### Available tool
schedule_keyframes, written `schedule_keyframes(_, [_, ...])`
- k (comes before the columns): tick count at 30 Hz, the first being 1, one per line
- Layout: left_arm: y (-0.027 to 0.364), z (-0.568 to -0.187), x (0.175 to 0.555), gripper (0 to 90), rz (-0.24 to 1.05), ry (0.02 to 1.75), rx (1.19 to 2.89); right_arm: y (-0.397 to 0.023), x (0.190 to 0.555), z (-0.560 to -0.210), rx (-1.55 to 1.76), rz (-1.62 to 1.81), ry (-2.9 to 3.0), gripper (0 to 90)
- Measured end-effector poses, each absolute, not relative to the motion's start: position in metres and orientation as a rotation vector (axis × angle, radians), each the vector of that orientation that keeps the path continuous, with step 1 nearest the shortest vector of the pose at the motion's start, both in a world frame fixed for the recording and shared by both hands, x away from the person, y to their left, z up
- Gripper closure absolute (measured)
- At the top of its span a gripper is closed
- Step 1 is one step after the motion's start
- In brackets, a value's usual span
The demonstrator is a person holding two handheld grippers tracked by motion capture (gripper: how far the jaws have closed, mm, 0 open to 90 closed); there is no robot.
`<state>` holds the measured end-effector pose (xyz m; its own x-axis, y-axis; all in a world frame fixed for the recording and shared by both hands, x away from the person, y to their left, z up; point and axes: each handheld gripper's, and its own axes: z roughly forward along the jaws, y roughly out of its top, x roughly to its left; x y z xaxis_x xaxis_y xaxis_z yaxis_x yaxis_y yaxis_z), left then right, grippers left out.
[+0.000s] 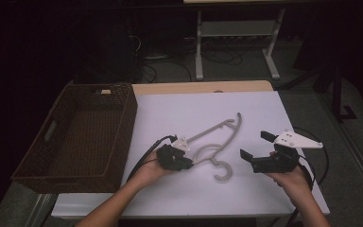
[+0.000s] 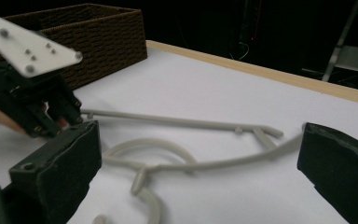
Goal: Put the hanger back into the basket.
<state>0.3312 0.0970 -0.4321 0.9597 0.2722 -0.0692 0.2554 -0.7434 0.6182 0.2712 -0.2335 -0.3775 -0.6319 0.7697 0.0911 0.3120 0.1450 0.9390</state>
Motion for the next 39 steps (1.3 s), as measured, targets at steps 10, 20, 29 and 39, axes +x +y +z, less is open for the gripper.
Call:
schedule_keyframes(10, [0.095, -0.436, 0.323, 81.3, -0.026, 0.335, 2.463, -0.233, 0.271, -0.377, 1.039, 1.490, 2.014, 0.0])
schedule_keyframes(20, [0.108, -0.424, 0.324, 66.6, -0.034, 0.355, 2.449, -0.232, 0.270, -0.381, 1.035, 1.478, 2.029, 0.0])
schedule_keyframes(29, [0.106, -0.427, 0.325, 61.9, -0.030, 0.356, 2.491, -0.224, 0.267, -0.391, 1.026, 1.427, 2.078, 0.0])
schedule_keyframes(39, [0.101, -0.433, 0.328, 68.7, -0.052, 0.321, 2.508, -0.225, 0.267, -0.392, 1.041, 1.425, 2.083, 0.0])
